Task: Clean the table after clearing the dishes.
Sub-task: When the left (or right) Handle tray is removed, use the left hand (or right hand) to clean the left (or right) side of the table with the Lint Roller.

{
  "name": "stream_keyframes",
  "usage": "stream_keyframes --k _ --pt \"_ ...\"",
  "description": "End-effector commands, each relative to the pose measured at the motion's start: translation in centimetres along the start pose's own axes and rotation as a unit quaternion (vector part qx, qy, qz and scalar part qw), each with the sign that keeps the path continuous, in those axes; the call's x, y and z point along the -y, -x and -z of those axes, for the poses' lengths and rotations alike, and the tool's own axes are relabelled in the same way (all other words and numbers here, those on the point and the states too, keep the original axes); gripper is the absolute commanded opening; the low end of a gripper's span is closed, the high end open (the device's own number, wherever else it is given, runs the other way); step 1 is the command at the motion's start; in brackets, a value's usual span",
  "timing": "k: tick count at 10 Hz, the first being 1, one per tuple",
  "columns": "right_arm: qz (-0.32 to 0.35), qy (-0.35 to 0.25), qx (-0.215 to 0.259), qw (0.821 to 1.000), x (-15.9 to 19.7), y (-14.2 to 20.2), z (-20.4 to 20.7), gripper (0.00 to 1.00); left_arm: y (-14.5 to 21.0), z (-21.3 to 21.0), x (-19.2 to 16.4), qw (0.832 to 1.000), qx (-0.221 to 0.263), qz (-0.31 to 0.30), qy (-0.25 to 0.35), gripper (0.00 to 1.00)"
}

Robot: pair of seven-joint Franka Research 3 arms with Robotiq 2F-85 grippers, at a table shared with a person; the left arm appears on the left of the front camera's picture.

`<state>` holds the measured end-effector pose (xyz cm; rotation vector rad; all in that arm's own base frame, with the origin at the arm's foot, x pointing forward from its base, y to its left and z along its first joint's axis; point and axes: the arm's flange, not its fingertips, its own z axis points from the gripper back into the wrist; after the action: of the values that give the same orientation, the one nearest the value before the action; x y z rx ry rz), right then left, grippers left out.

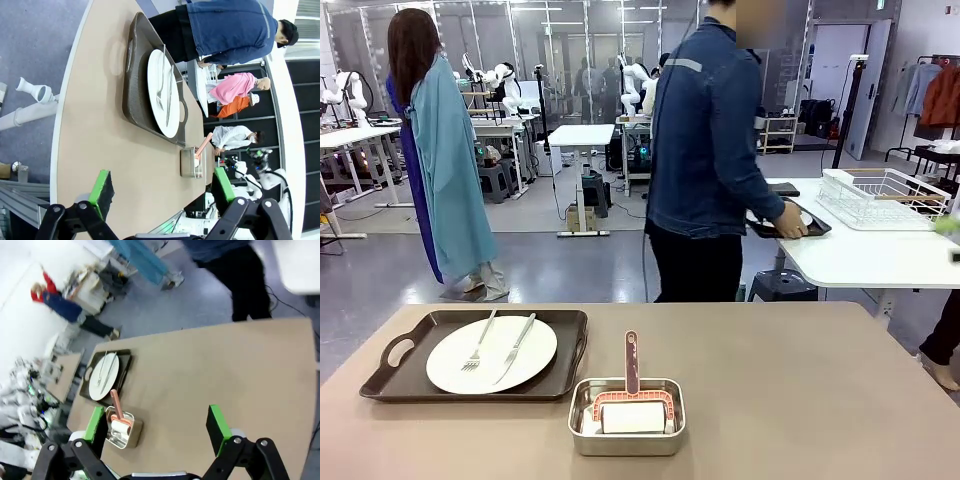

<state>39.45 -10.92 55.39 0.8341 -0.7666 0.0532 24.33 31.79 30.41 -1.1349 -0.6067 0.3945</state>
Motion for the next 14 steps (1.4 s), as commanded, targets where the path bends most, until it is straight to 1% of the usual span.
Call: stream_keyframes --k 1,2,3,4,5,7,8,9,10,11,13,14 --pt "-0.071 0.031 -0.090 0.993 -3.6 -5.4 5.4 1.00 0.3 -0.2 0.0 1.000 -0.004 0.006 0.004 1.00" --pt "-0.124 0.033 -0.121 0.984 -7.3 -7.5 8.7 1.00 0.3 -0.2 0.0 1.000 -0.004 0.006 0.004 1.00" --pt "-0.175 0.031 -0.157 0.971 -10.9 -8.7 12.3 1.00 0.3 -0.2 0.0 1.000 -0.004 0.006 0.004 1.00" --pt "-0.235 0.044 -0.201 0.950 -14.5 -9.3 16.3 1.00 0.3 -0.2 0.0 1.000 -0.004 0.006 0.004 1.00" --pt "-0.272 0.031 -0.221 0.936 -17.0 -9.4 19.6 1.00 0.3 -0.2 0.0 1.000 -0.004 0.006 0.004 1.00" --pt "-0.344 0.037 -0.284 0.894 -20.6 -8.0 26.1 1.00 0.3 -0.2 0.0 1.000 -0.004 0.006 0.004 1.00" --pt "-0.365 0.024 -0.301 0.881 -22.1 -6.8 29.0 1.00 0.3 -0.2 0.0 1.000 -0.004 0.006 0.004 1.00" --pt "-0.400 0.027 -0.323 0.857 -23.3 -5.8 31.4 1.00 0.3 -0.2 0.0 1.000 -0.004 0.006 0.004 1.00" --pt "-0.434 0.011 -0.342 0.833 -24.7 -4.1 34.0 1.00 0.3 -0.2 0.0 1.000 -0.004 0.006 0.004 1.00" --pt "-0.476 0.004 -0.371 0.797 -25.6 -2.3 36.2 1.00 0.3 -0.2 0.0 1.000 -0.004 0.006 0.004 1.00" --pt "-0.506 -0.028 -0.423 0.751 -25.8 0.6 39.5 1.00 0.3 -0.2 0.0 1.000 -0.004 0.006 0.004 1.00" --pt "-0.513 -0.040 -0.441 0.735 -25.1 1.7 40.5 1.00 0.3 -0.2 0.0 1.000 -0.004 0.006 0.004 1.00"
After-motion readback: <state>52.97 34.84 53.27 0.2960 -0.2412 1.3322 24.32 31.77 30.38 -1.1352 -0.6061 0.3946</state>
